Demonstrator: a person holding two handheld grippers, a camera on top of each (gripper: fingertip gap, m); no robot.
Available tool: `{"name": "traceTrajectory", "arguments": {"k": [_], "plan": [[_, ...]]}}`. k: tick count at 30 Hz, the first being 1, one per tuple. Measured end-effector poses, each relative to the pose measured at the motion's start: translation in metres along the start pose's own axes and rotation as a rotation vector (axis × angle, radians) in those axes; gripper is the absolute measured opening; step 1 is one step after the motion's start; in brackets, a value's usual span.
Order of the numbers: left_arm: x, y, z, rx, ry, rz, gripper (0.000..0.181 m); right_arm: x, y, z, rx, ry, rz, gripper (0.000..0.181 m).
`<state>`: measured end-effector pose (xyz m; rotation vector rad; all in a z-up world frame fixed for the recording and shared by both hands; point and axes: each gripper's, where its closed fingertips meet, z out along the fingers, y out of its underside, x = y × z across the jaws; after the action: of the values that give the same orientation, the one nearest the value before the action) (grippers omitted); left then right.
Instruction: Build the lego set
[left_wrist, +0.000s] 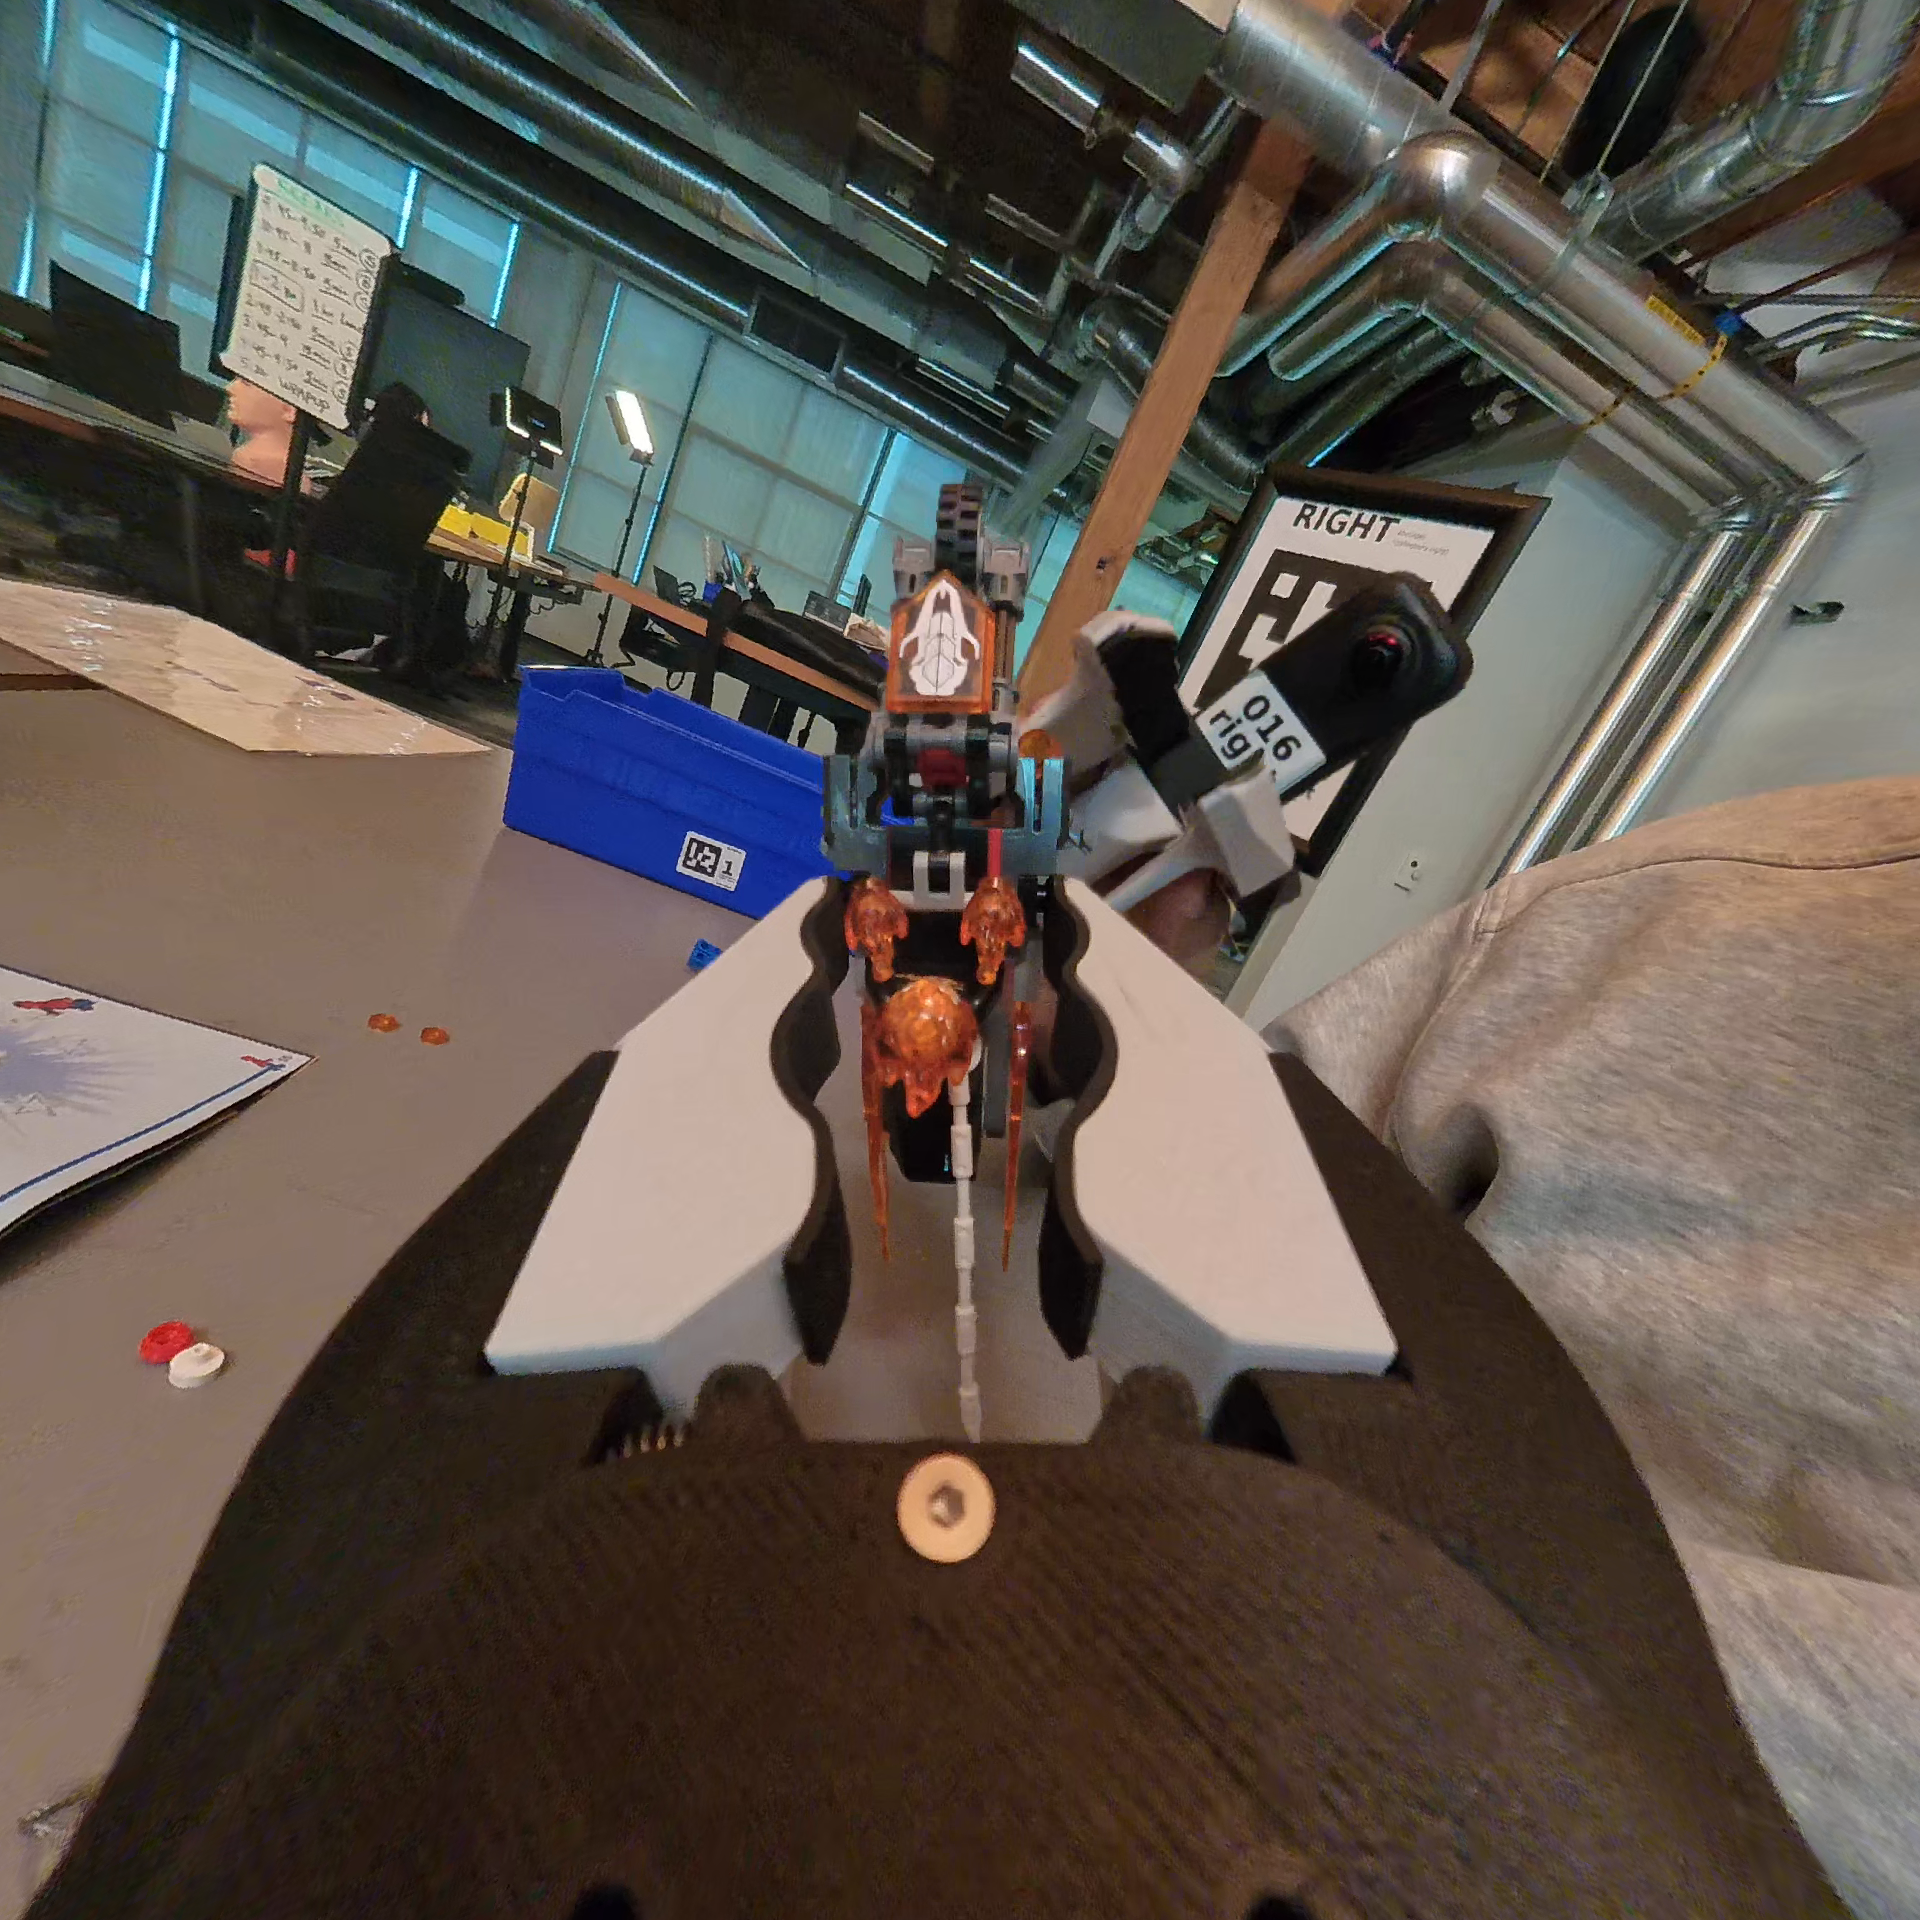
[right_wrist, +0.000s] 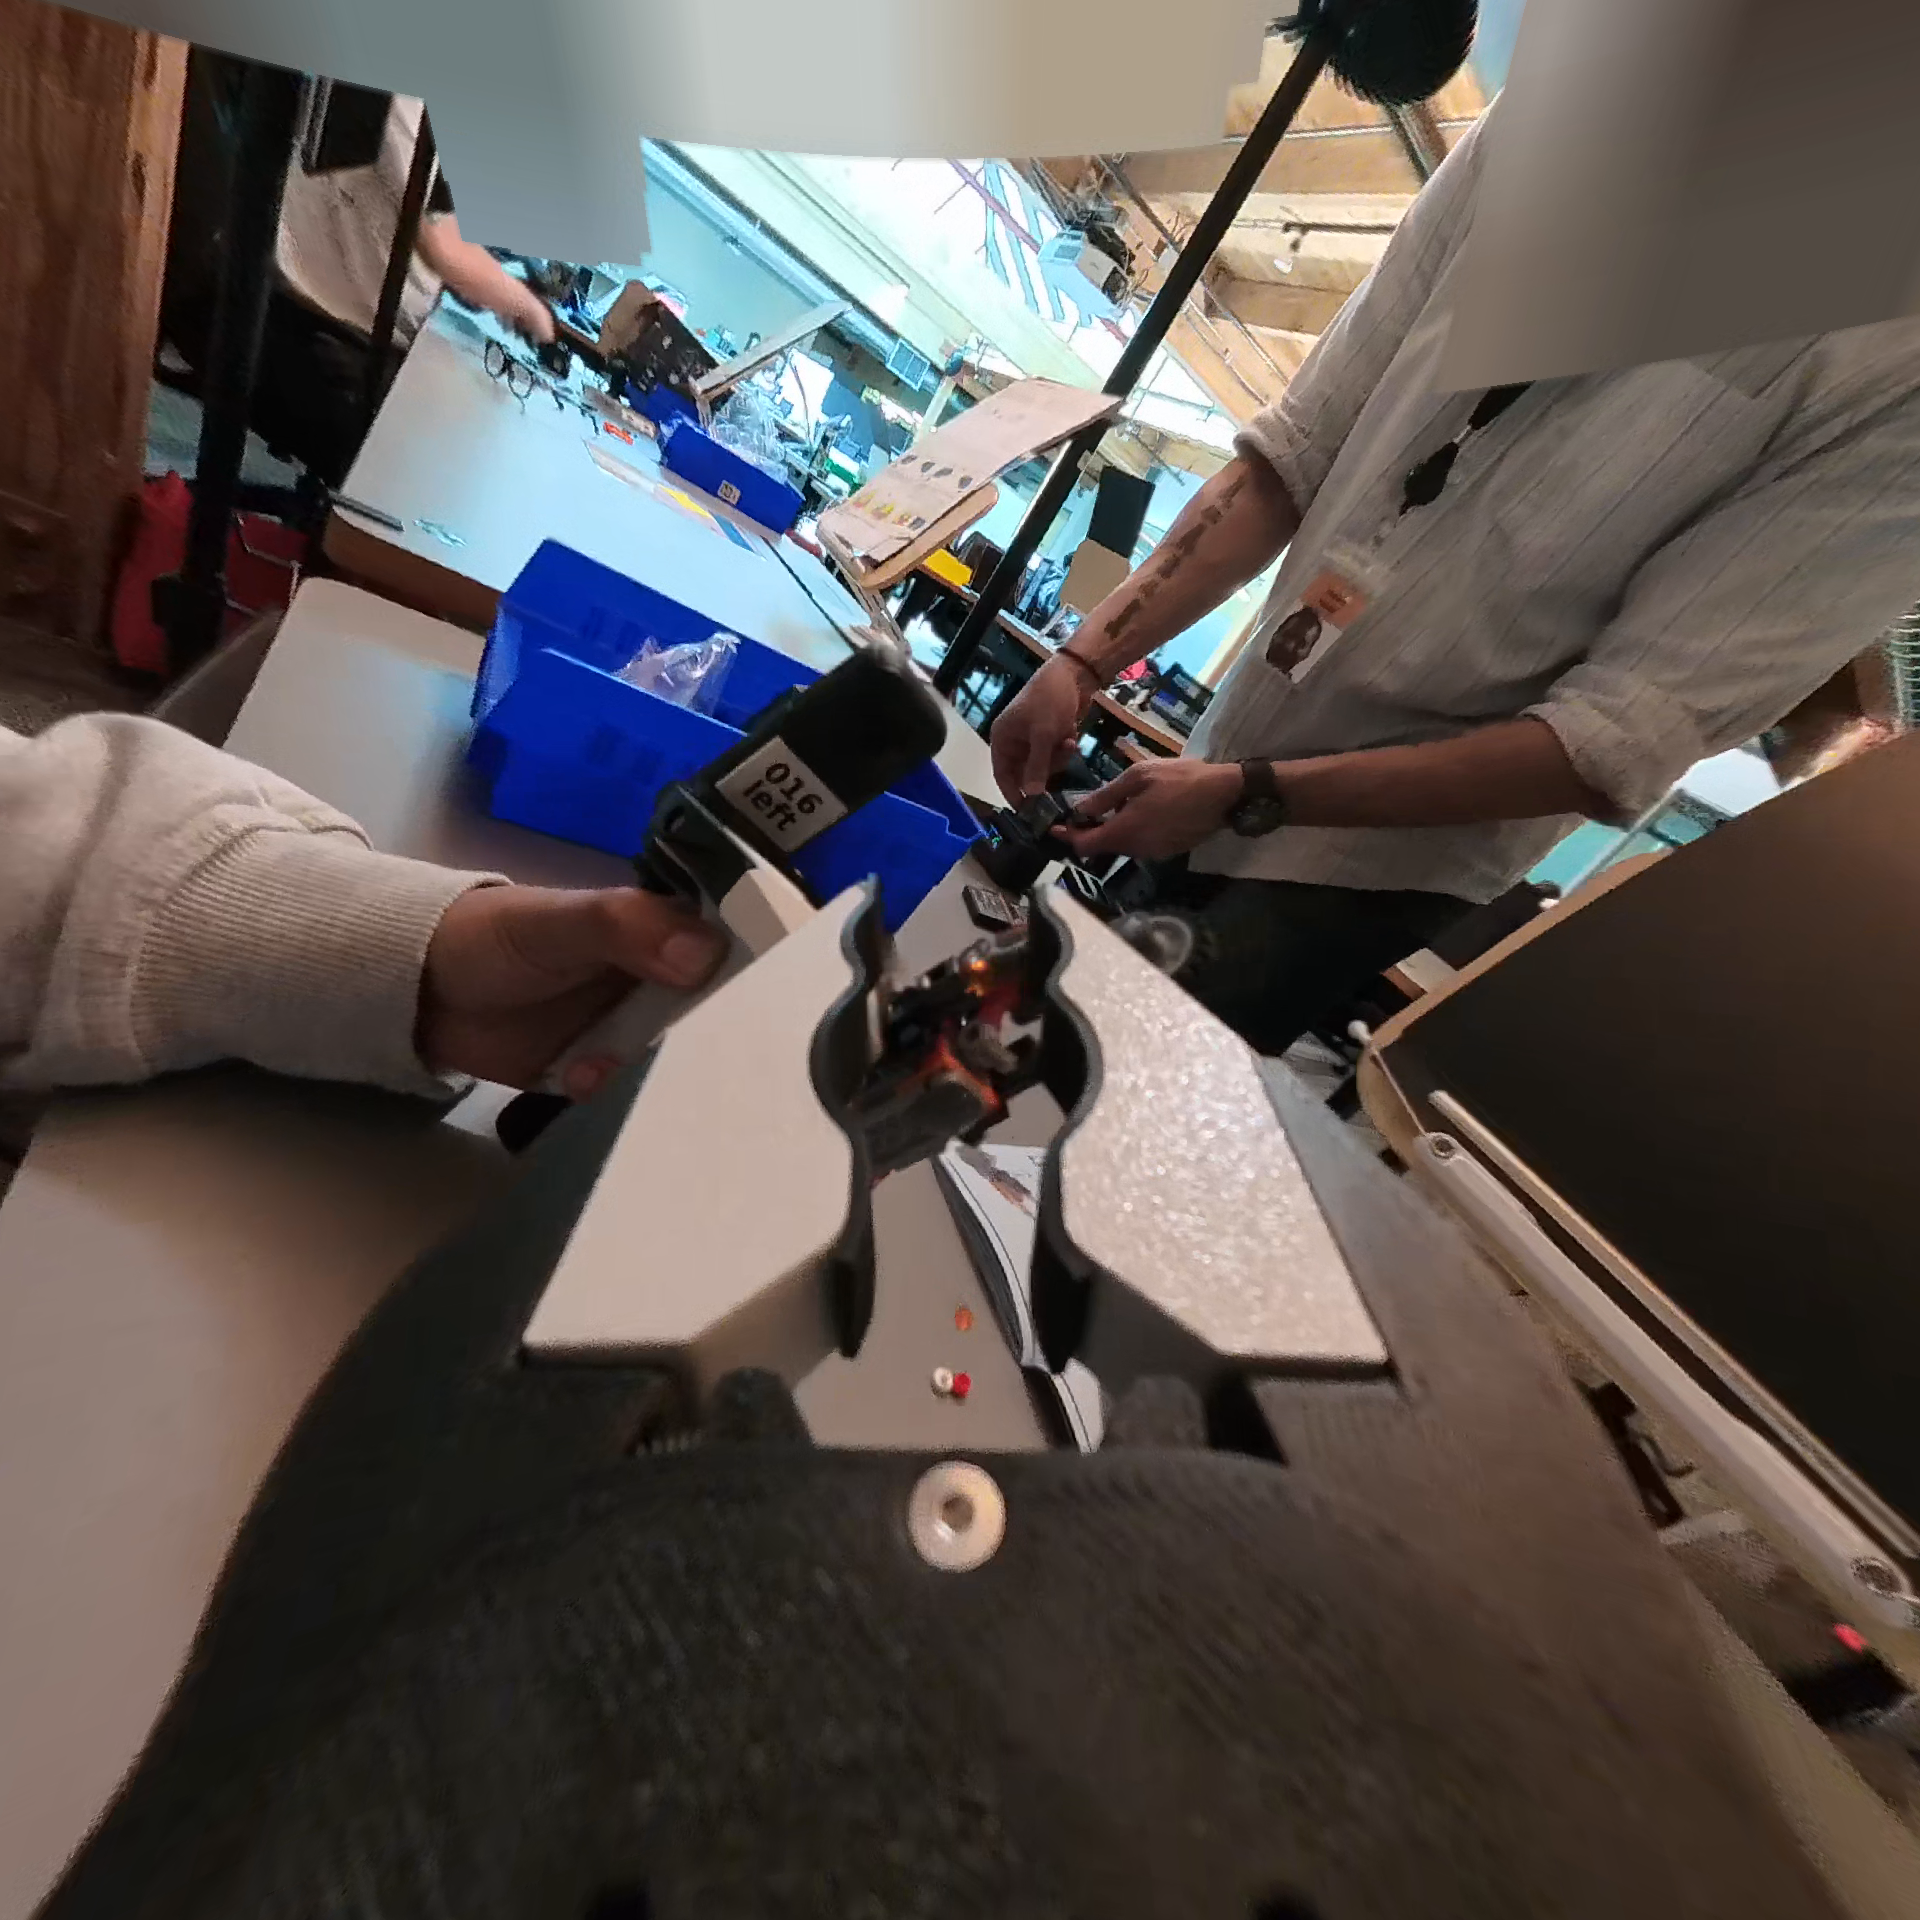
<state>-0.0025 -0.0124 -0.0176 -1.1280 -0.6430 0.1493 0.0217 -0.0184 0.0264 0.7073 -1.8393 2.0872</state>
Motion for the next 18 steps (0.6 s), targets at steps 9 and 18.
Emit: {"name": "traceTrajectory", "arguments": {"k": [9,18], "plan": [[0.027,0.026,0.012,-0.149,0.184,-0.061,0.035,-0.014,-0.022,-0.03,-0.001,-0.224,0.137,0.018],[0.027,0.022,0.011,-0.124,0.18,-0.04,0.035,-0.016,-0.012,-0.032,-0.106,-0.153,0.076,0.0]]}}
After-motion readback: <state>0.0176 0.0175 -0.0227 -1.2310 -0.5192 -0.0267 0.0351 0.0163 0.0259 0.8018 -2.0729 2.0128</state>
